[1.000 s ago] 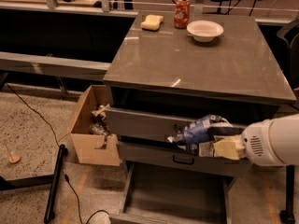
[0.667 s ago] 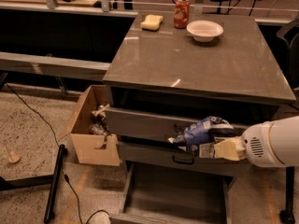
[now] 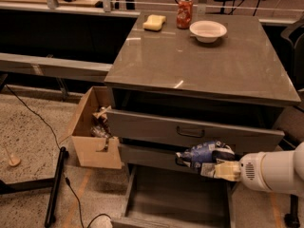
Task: Place blue chip bag into bottom drawer
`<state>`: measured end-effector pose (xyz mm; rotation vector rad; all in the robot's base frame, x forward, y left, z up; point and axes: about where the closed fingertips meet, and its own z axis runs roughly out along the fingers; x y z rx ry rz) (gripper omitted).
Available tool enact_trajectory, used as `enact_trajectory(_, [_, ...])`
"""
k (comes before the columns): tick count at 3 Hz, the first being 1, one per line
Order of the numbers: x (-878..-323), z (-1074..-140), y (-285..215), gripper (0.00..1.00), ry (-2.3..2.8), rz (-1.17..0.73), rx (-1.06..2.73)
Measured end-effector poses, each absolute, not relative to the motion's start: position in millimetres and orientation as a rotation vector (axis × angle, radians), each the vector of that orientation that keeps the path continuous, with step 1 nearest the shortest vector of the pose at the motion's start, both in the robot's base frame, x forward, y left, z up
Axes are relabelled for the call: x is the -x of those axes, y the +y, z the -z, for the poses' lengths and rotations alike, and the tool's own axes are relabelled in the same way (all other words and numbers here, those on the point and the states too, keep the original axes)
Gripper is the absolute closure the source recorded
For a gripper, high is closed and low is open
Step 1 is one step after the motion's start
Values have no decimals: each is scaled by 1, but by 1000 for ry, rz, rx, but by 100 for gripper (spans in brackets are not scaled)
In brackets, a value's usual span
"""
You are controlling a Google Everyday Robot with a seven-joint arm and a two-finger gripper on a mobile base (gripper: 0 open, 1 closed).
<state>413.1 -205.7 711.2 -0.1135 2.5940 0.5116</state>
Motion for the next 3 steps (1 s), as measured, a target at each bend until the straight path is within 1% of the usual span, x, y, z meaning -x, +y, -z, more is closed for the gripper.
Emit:
enact_trajectory(1, [-432, -634, -218, 100, 2577, -564, 61])
enact_trajectory(2, [-437, -559, -229, 100, 2652, -557, 27])
enact_trajectory(3, [-438, -542, -224, 100, 2680, -569, 33])
